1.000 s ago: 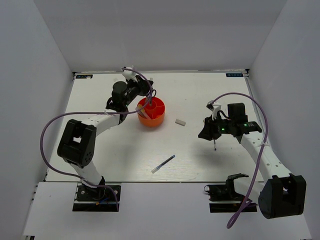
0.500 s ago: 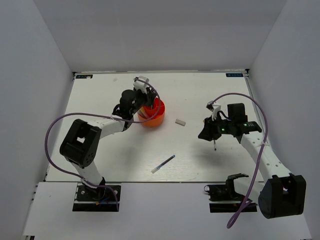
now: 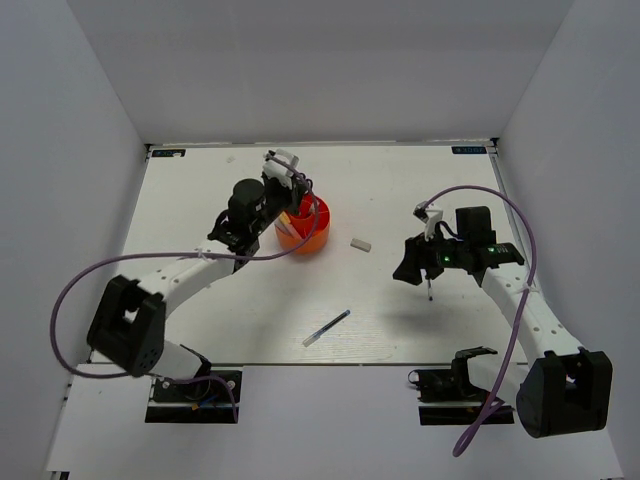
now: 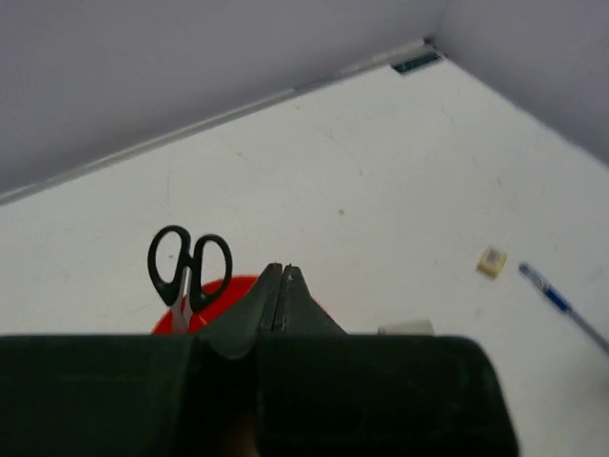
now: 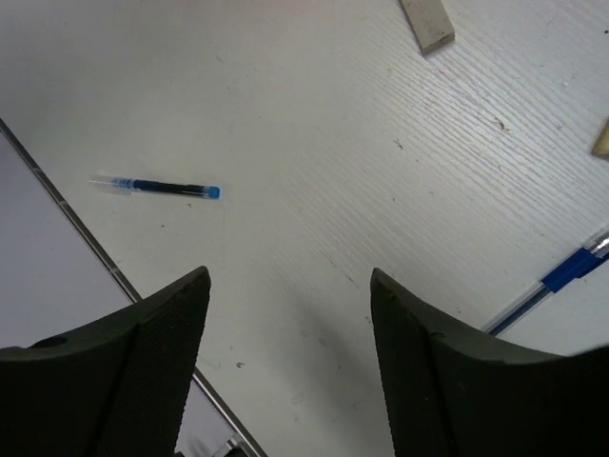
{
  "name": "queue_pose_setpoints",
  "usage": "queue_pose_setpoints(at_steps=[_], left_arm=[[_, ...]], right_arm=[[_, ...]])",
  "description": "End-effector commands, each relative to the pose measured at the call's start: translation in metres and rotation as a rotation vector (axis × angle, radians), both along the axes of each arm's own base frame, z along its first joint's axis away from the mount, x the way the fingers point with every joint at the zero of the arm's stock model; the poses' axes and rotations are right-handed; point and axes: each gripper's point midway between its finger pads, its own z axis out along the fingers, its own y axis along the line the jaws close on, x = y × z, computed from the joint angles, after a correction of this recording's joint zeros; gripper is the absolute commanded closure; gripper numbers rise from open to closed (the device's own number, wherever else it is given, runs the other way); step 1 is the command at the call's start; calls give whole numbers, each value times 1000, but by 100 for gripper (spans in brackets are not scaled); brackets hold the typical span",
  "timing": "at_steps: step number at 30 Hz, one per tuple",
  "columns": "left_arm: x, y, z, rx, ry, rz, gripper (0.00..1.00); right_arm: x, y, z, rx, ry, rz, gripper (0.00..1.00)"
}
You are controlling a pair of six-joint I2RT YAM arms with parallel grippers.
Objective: Sort the stationery into containers
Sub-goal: Place the pen in the storage box, then pick up the pen from the center of the board.
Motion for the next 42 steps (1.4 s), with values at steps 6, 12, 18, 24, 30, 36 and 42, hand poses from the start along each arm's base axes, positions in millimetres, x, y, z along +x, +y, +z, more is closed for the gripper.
queue_pose_setpoints(at_steps=[6, 12, 18, 24, 30, 36, 42], left_arm=[[-169, -23, -65, 477, 482, -335, 77], [-240, -38, -134, 629, 659, -447, 38], [-244, -56, -172, 715, 683, -450, 50], [-250, -71, -194, 773, 693, -462, 47], [-255, -77, -211, 801, 704, -466, 45], [-251, -79, -219, 841, 671, -427, 46], [-243, -67, -234, 907, 649, -346, 69]], right_arm=[[12, -18, -1, -85, -23, -76, 100], [14, -22, -7, -113, 2, -85, 71], [14, -25, -8, -110, 12, -96, 70], [15, -27, -8, -98, 17, -103, 70], [14, -26, -5, -80, 24, -100, 68], [13, -25, -3, -66, 25, -94, 68], [13, -25, -1, -51, 24, -95, 68]])
